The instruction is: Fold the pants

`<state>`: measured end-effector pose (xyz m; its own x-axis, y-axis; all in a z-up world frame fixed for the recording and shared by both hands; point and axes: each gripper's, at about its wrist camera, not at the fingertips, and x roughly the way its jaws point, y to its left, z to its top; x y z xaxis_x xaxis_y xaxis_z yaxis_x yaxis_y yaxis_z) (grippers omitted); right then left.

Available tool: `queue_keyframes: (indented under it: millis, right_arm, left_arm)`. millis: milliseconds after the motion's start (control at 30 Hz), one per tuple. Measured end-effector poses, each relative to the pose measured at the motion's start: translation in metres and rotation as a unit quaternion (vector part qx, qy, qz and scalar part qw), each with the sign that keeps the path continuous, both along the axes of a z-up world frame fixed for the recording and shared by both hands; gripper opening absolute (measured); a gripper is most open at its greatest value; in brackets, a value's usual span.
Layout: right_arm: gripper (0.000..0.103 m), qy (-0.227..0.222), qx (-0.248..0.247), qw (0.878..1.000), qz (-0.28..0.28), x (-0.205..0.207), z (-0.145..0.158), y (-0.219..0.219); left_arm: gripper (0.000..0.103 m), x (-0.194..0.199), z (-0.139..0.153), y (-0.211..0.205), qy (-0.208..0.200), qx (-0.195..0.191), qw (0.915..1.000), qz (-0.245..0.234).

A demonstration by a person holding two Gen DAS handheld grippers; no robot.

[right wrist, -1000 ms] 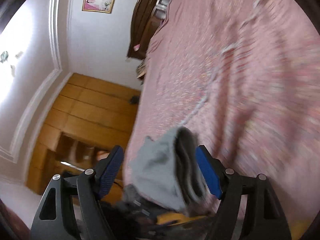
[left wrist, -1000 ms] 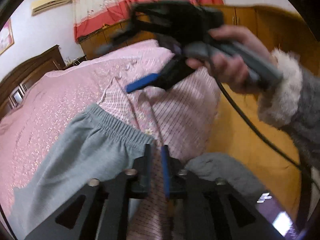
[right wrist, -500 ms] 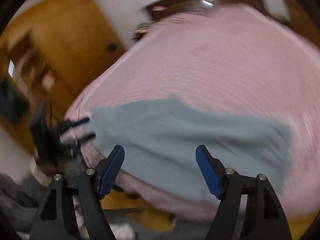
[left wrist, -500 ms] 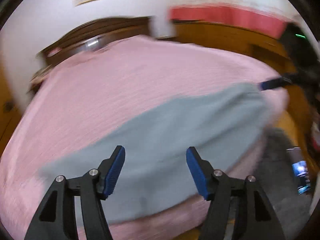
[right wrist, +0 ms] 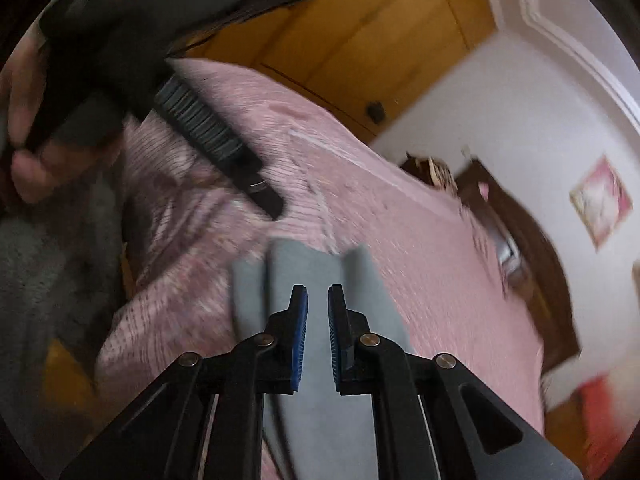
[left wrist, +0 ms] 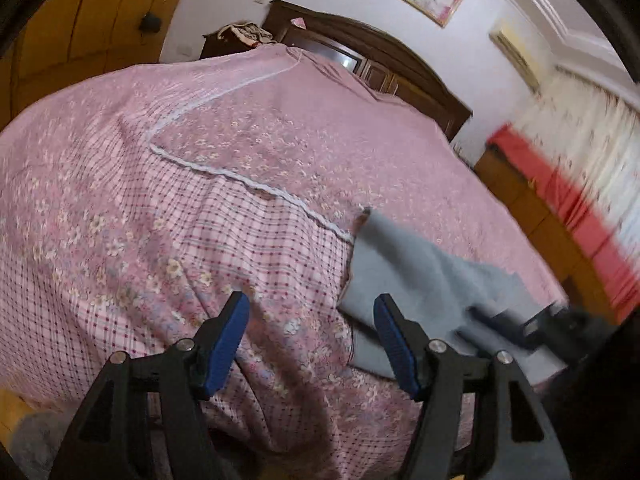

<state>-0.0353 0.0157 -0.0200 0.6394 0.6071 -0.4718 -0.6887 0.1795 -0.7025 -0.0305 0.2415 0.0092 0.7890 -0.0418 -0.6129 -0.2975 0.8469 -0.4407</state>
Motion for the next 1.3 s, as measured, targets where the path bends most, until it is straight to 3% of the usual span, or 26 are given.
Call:
queue_keyframes:
  millis: [67,167,300,367,400,467,667,700,733,767,833,1000,1133,1300]
  right_arm:
    - [0.010,-0.018,-0.025,0.999,-0.008,0.007,-0.015,0.016]
    - [0.010,0.001,-0.047,0.999,-0.010,0.011,-0.026,0.020]
    - [0.011,-0.038,-0.053,0.998,0.008,0.003,-0.032,0.009]
    - [0.016,-0.053,-0.057,0.997,0.026,-0.011,-0.038,0.003]
    - [0.023,-0.073,-0.061,0.995,0.032,-0.015,-0.043,0.001]
    - [0.026,-0.111,-0.060,0.991,0.039,-0.021,-0.050,-0.002]
    - [0.027,-0.117,-0.069,0.990,0.024,-0.016,-0.058,-0.005]
    - [0.025,-0.116,-0.071,0.990,0.027,-0.015,-0.059,-0.006]
    - [0.008,-0.111,-0.068,0.991,0.030,-0.015,-0.058,-0.006]
    - [0.003,-0.106,-0.061,0.992,0.032,-0.021,-0.055,-0.004]
    - [0.003,-0.104,-0.052,0.992,0.047,-0.029,-0.048,-0.012]
    - [0.003,-0.157,-0.072,0.980,0.094,-0.048,-0.043,-0.039]
    - [0.003,-0.172,-0.104,0.973,0.113,-0.057,-0.058,-0.046]
    - [0.005,-0.196,-0.114,0.969,0.101,-0.062,-0.076,-0.034]
  left_arm:
    - [0.069,-0.007,0.000,0.010,-0.018,-0.012,0.9997,0.004]
    - [0.069,-0.013,-0.004,0.018,-0.028,-0.039,0.9988,0.004]
    - [0.069,-0.017,-0.007,0.029,-0.034,-0.057,0.9978,0.004]
    - [0.069,-0.022,-0.008,0.038,-0.036,-0.059,0.9976,0.004]
    - [0.069,-0.022,-0.011,0.044,-0.037,-0.059,0.9976,0.003]
    - [0.069,-0.023,-0.012,0.044,-0.038,-0.058,0.9976,0.001]
    - [0.069,-0.026,-0.011,0.037,-0.041,-0.059,0.9974,0.004]
    - [0.069,-0.025,-0.012,0.037,-0.042,-0.062,0.9972,0.004]
    - [0.069,-0.026,-0.012,0.038,-0.042,-0.065,0.9970,0.005]
    - [0.069,-0.026,-0.012,0.039,-0.043,-0.067,0.9968,0.005]
    - [0.069,-0.026,-0.011,0.038,-0.043,-0.068,0.9968,0.005]
    - [0.069,-0.028,-0.012,0.040,-0.040,-0.064,0.9971,0.007]
    - [0.069,-0.028,-0.013,0.041,-0.043,-0.067,0.9968,0.007]
    - [0.069,-0.025,-0.010,0.032,-0.032,-0.041,0.9986,0.002]
